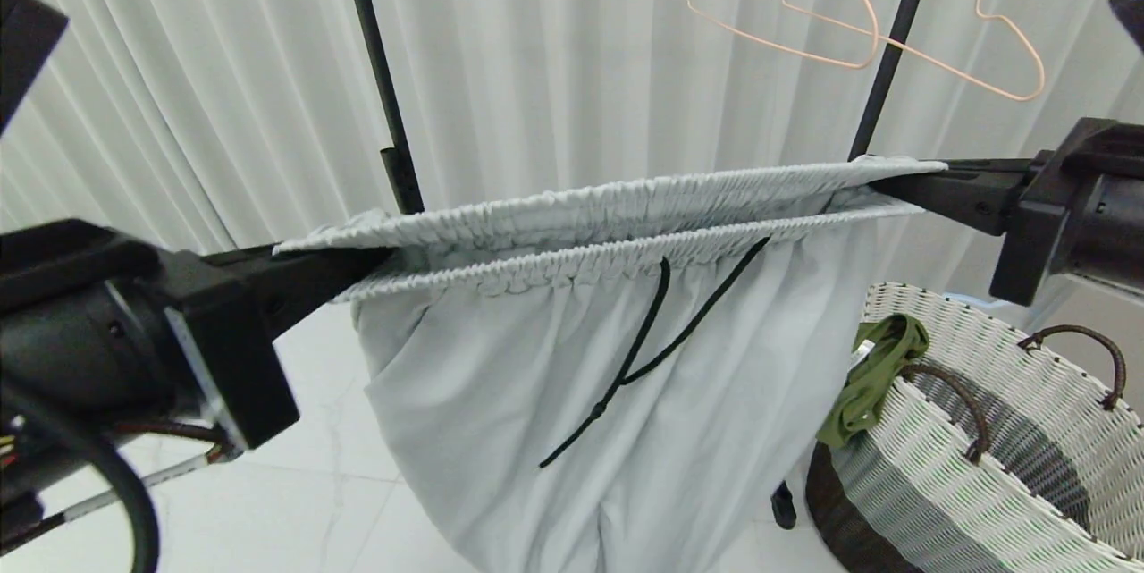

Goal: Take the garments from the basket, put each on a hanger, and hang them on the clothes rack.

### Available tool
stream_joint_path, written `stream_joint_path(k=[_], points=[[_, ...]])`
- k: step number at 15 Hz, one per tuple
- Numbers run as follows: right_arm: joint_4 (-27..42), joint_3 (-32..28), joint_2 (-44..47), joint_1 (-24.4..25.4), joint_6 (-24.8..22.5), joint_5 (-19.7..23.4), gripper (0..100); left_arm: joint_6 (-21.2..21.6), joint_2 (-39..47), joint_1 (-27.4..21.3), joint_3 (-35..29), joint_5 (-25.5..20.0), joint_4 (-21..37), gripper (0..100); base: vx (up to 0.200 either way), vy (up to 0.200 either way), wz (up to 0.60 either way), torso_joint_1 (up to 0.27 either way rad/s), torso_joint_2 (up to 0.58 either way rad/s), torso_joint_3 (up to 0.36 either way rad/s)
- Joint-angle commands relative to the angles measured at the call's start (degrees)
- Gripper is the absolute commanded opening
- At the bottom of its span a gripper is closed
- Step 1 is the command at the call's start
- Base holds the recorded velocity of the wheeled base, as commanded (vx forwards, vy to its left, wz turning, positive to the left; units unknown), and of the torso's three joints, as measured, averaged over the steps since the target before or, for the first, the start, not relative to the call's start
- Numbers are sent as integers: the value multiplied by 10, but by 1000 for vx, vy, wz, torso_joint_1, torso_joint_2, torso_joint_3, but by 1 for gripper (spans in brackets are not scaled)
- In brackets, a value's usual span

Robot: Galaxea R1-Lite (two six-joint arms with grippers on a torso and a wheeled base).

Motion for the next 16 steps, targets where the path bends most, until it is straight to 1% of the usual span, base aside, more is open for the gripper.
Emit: stream_joint_path(k=[1, 2, 4, 6, 8, 11, 12, 13, 14, 15, 16], points=[[0, 2, -40, -3, 1, -23, 0, 20, 84, -4, -74, 51, -1, 0, 0, 0, 0, 0, 0, 0], [0, 1, -51, -4, 4, -31, 0, 26, 115, -7, -112, 71, -1, 0, 0, 0, 0, 0, 0, 0], [0, -13, -55, -18, 8, -32, 0, 26, 144, -13, -154, 89, -1, 0, 0, 0, 0, 0, 0, 0], [3, -35, -55, -33, 7, -32, 0, 27, 149, -13, -159, 92, -1, 0, 0, 0, 0, 0, 0, 0], [22, -46, -59, -34, 6, -34, 0, 42, 143, -14, -160, 92, -1, 0, 0, 0, 0, 0, 0, 0], [97, -57, -91, -40, 3, -34, 0, 51, 140, -17, -151, 96, -1, 0, 0, 0, 0, 0, 0, 0], [138, -70, -111, -42, 3, -35, 0, 70, 141, -27, -151, 105, -1, 0, 0, 0, 0, 0, 0, 0], [180, -80, -130, -43, 3, -35, 0, 77, 143, -30, -153, 108, -2, 0, 0, 0, 0, 0, 0, 0], [253, -100, -162, -43, 3, -32, 0, 78, 146, -31, -165, 108, -3, 0, 0, 0, 0, 0, 0, 0], [288, -105, -180, -42, 3, -27, 0, 77, 153, -31, -175, 108, -3, 0, 0, 0, 0, 0, 0, 0], [304, -105, -189, -42, 3, -24, 0, 75, 159, -31, -183, 108, -7, 0, 0, 0, 0, 0, 0, 0]])
